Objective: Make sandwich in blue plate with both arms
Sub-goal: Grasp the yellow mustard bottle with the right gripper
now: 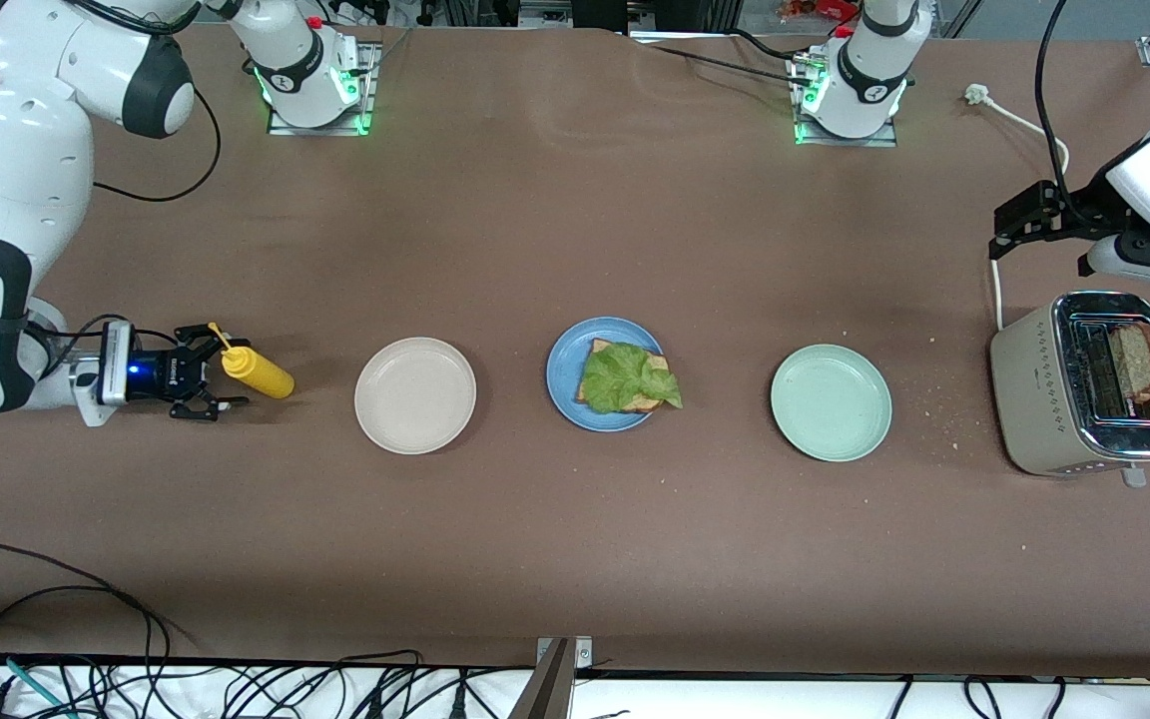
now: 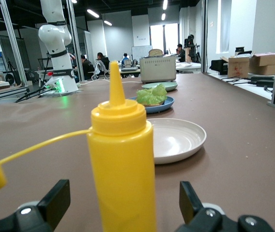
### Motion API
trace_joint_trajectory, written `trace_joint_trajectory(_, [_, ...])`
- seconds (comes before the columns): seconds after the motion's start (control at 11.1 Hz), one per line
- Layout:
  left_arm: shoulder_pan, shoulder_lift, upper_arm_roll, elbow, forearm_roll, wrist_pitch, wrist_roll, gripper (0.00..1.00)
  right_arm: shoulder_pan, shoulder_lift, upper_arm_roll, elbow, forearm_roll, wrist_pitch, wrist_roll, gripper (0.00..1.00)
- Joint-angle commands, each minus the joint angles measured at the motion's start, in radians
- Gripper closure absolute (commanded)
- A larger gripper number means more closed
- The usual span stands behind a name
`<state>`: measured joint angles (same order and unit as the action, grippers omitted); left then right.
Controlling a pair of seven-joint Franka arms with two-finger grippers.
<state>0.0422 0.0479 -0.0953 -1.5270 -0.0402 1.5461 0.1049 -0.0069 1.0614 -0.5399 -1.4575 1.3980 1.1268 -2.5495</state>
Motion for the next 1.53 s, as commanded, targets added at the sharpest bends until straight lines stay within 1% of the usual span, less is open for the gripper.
trace_joint_trajectory(0.0, [0.011,-0.009,0.003,0.01,-0.021,-0.006,0.006,0.0,0.002,0.031,0.026,0.016,0.056,-0.024,-0.014,0.0])
trace_joint_trajectory(0.18, [0.016,-0.01,0.003,0.008,-0.021,-0.009,0.006,0.0,0.004,0.037,0.029,0.014,0.056,-0.025,-0.012,0.02])
trace_joint_trajectory(0.27, [0.018,-0.01,0.003,0.008,-0.023,-0.009,0.004,0.0,0.005,0.04,0.031,0.011,0.056,-0.028,-0.021,0.21])
trace_joint_trajectory(0.36, [0.019,-0.01,0.003,0.01,-0.023,-0.009,0.005,0.0,0.005,0.043,0.031,0.011,0.055,-0.035,-0.017,0.7])
trace_joint_trajectory(0.45, [0.024,-0.011,0.003,0.01,-0.024,-0.009,0.006,0.0,0.005,0.043,0.031,0.011,0.055,-0.035,-0.011,0.83])
trace_joint_trajectory(0.54, [0.025,-0.011,0.003,0.01,-0.024,-0.009,0.006,0.0,0.005,0.039,0.031,0.017,0.055,-0.035,0.0,0.93])
trace_joint_trajectory(0.63, [0.025,-0.011,0.003,0.01,-0.024,-0.009,0.006,0.0,0.016,0.031,0.029,0.022,0.055,-0.035,0.046,0.95])
trace_joint_trajectory(0.72, [0.025,-0.011,0.003,0.01,-0.024,-0.009,0.006,0.0,0.025,0.016,0.029,0.025,0.056,-0.033,0.095,0.95])
trace_joint_trajectory(0.9, [0.024,-0.01,0.003,0.013,-0.026,-0.008,0.004,0.0,0.05,-0.024,0.023,0.069,0.056,-0.016,0.232,0.95])
trace_joint_trajectory(0.99, [0.025,-0.01,0.002,0.011,-0.026,-0.008,0.005,0.0,0.064,-0.049,0.023,0.103,0.056,0.008,0.324,0.95])
trace_joint_trajectory(1.17, [0.03,-0.013,0.002,0.011,-0.026,-0.02,0.006,0.0,0.083,-0.073,0.034,0.21,0.061,0.066,0.513,0.93])
trace_joint_trajectory(1.35, [0.03,-0.013,0.002,0.011,-0.026,-0.02,0.004,0.0,0.11,-0.075,0.063,0.307,0.105,0.131,0.653,0.93])
trace_joint_trajectory(1.44, [0.031,-0.013,0.002,0.013,-0.026,-0.02,0.004,0.0,0.126,-0.084,0.077,0.35,0.104,0.19,0.722,0.93])
